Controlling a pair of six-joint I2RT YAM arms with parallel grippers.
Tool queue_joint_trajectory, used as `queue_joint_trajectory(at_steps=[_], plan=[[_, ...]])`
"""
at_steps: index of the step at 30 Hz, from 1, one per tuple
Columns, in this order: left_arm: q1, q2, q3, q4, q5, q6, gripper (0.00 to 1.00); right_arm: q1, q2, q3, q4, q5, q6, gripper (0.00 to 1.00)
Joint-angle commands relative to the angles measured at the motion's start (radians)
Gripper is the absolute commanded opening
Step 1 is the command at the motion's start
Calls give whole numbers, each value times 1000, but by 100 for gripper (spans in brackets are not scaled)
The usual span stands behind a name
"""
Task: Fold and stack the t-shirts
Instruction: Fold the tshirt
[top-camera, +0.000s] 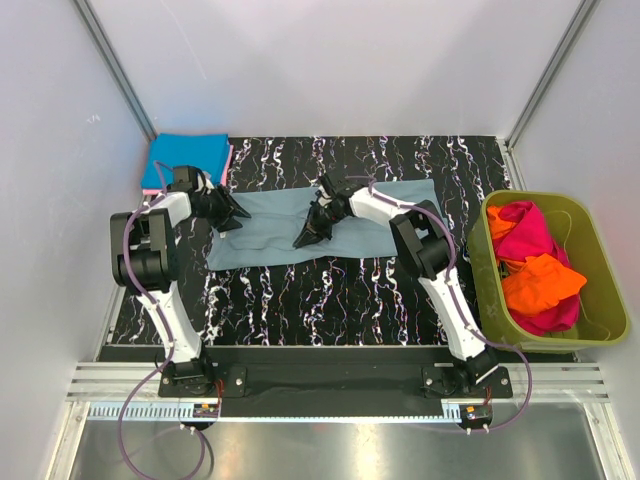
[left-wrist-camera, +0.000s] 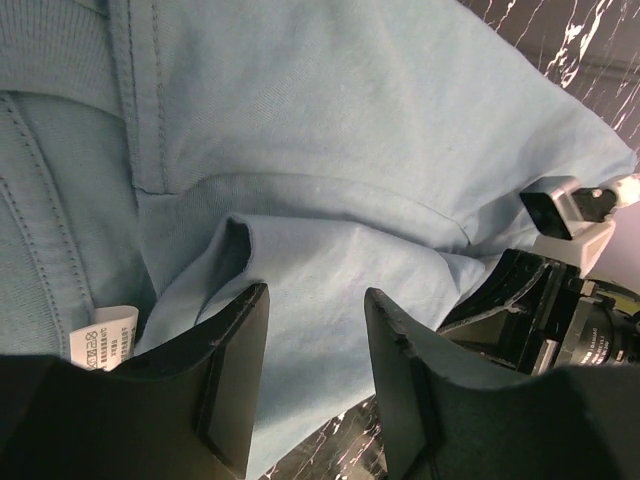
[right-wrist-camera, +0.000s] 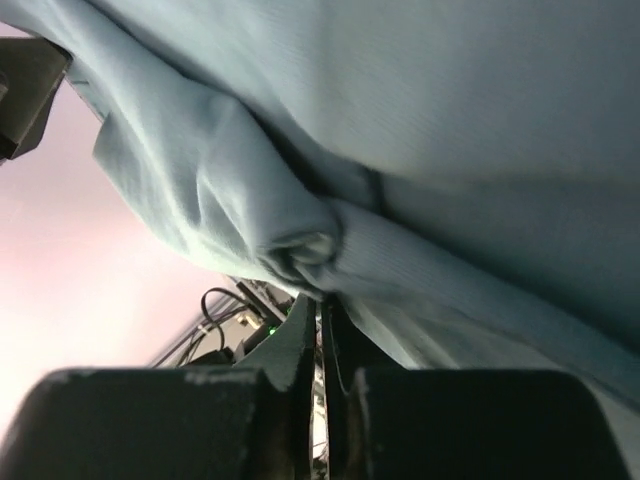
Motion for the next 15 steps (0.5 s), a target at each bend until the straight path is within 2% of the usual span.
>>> queue_joint_trajectory(at_steps=[1, 7, 15], plan=[[-1, 1, 36, 21, 9, 19, 47, -7, -102, -41, 25, -53, 61, 1], [-3, 1, 47, 15, 17, 33, 48, -44, -151, -98, 74, -65, 80, 0], [2, -227, -28, -46, -112, 70, 56, -54, -110, -56, 83, -98, 42, 0]])
